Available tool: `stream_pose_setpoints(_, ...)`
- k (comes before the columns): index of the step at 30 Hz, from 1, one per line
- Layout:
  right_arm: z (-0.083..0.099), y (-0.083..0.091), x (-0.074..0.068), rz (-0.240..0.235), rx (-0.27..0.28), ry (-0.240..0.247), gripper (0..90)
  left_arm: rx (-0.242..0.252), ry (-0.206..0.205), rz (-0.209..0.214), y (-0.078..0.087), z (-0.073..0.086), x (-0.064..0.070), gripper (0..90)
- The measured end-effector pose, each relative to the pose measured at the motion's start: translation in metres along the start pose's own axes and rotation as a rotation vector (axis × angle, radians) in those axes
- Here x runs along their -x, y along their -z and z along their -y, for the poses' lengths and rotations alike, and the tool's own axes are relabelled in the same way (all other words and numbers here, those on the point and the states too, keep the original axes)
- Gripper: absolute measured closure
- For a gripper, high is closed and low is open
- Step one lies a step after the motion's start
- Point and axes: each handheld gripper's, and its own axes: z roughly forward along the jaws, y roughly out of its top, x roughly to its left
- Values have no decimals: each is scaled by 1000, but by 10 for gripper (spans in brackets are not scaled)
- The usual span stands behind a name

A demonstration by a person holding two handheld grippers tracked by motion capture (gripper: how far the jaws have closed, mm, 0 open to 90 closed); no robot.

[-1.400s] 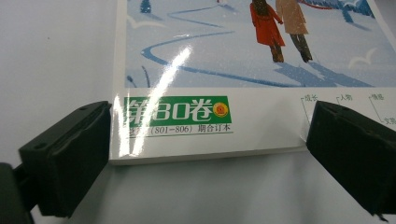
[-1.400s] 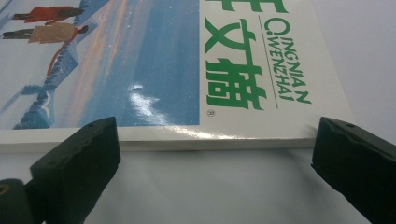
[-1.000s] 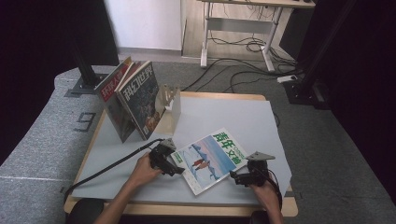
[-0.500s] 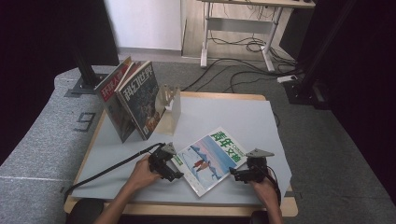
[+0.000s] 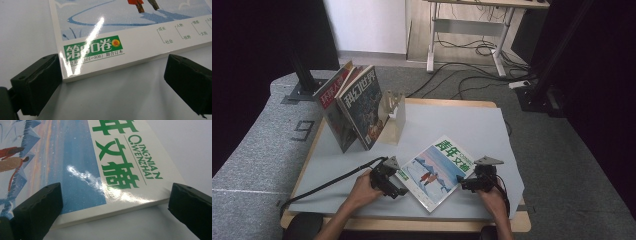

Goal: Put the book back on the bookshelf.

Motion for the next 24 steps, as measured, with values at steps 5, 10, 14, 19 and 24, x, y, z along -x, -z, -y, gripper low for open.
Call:
stream_pose_setpoints(5, 3, 2, -3, -9, -10, -20, 0, 5, -12, 6, 0, 0, -1, 15)
stream_pose_setpoints(10, 6, 4, -9, -33, -20, -34, 0, 19, -19, 5, -1, 1, -2, 18)
stream_pose_setpoints(14, 4, 3, -9, -27, -25, -31, 0, 19, -20, -6, -2, 1, 0, 24)
stream_pose_setpoints(19, -1, -1, -10, -1, -21, -17, 0, 10, -20, 7, 0, 1, 3, 23)
stream_pose_setpoints(24, -4, -5, -7, 3, -8, -23, 0, 2, -28, 18, 1, 3, 9, 19)
